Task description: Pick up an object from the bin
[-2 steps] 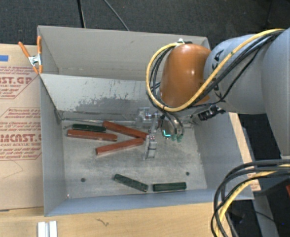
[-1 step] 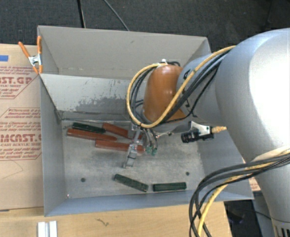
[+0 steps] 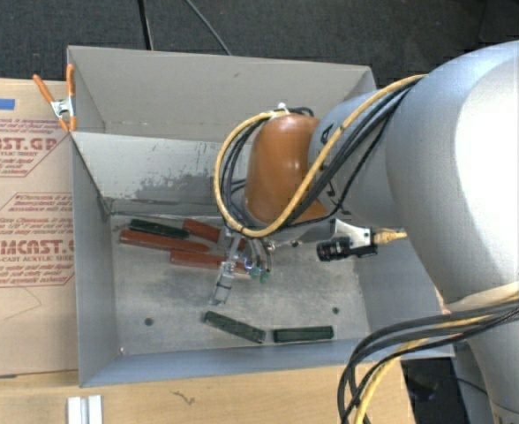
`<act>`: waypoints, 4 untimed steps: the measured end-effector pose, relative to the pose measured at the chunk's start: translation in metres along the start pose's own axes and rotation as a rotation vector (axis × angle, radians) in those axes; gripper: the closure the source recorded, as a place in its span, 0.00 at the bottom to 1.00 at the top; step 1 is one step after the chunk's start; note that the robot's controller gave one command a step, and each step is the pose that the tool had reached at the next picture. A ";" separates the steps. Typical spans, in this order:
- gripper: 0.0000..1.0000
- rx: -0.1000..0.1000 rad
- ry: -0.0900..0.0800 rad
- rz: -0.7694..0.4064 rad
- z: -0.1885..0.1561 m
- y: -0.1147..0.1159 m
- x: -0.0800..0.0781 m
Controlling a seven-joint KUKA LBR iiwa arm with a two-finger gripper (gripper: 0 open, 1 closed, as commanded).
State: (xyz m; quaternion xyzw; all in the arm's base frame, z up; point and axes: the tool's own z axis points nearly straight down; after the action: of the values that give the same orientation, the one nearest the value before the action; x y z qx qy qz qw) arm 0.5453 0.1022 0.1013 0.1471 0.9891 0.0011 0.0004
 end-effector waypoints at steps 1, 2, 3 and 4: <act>0.00 0.002 0.001 0.174 -0.002 -0.013 0.010; 0.00 0.001 -0.002 0.315 0.031 -0.016 0.008; 0.00 0.001 -0.002 0.315 0.031 -0.016 0.007; 1.00 0.002 0.003 0.314 0.031 -0.016 0.008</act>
Offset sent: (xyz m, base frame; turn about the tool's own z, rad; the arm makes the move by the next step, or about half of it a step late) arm -0.0134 -0.0095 0.0026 0.1745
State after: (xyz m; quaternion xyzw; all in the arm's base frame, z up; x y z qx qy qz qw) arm 0.5333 0.0896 0.0705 0.2999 0.9540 0.0005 -0.0012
